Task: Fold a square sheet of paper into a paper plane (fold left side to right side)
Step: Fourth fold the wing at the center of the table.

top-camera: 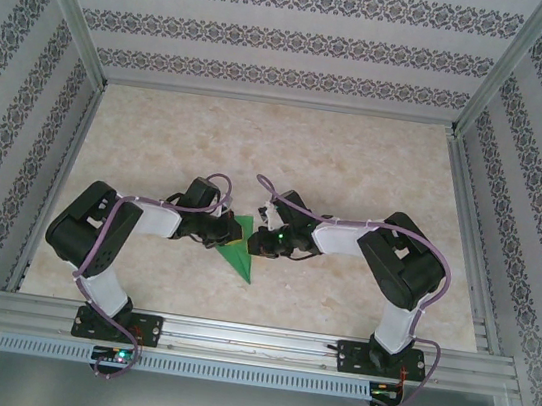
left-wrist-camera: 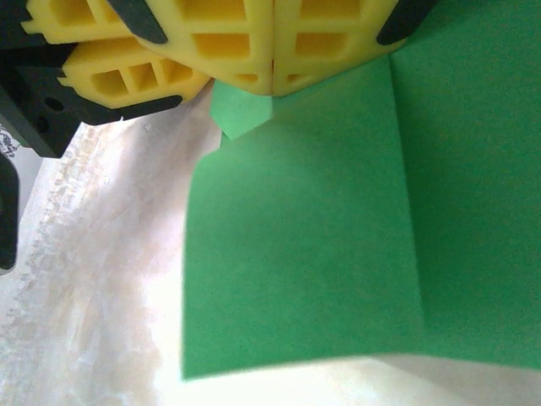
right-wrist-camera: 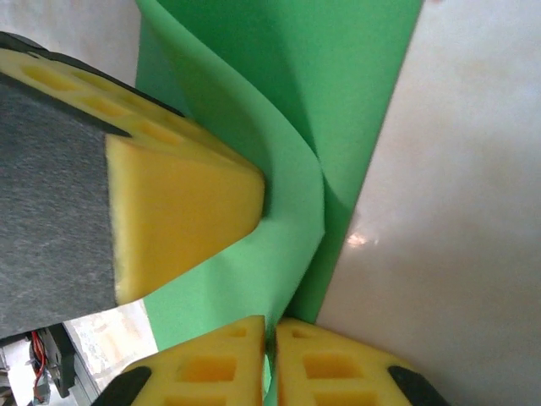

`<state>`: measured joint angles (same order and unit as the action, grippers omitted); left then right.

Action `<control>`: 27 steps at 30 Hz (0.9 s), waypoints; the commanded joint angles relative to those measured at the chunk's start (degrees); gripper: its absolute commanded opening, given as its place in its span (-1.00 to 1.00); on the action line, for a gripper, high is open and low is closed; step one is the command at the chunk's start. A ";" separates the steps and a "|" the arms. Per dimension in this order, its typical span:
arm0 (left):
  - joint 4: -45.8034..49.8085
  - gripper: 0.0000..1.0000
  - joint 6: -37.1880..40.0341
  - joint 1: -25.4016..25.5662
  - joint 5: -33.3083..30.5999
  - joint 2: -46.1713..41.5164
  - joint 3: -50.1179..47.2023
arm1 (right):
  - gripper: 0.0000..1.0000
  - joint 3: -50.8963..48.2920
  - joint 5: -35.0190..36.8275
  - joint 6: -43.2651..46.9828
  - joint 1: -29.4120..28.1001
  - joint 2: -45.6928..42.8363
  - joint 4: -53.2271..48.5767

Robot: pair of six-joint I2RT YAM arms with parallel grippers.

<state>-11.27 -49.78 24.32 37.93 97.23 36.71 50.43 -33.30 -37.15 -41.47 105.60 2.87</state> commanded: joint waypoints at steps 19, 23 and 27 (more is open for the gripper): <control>3.11 -0.89 1.61 0.47 -4.48 1.12 -2.01 | -0.93 -2.94 -8.26 -0.55 -0.92 -10.32 -1.90; 3.61 -0.89 1.80 0.47 -4.75 1.12 -1.95 | -1.00 -4.03 -10.05 -4.01 -3.53 -8.48 2.28; 3.77 -0.89 1.80 0.52 -4.80 1.08 -1.84 | -1.00 -4.19 -9.24 -4.94 -4.82 -6.70 3.34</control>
<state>-11.44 -49.71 24.32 37.87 97.14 36.60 47.22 -40.95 -40.25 -45.91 97.34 3.44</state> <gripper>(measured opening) 0.059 0.043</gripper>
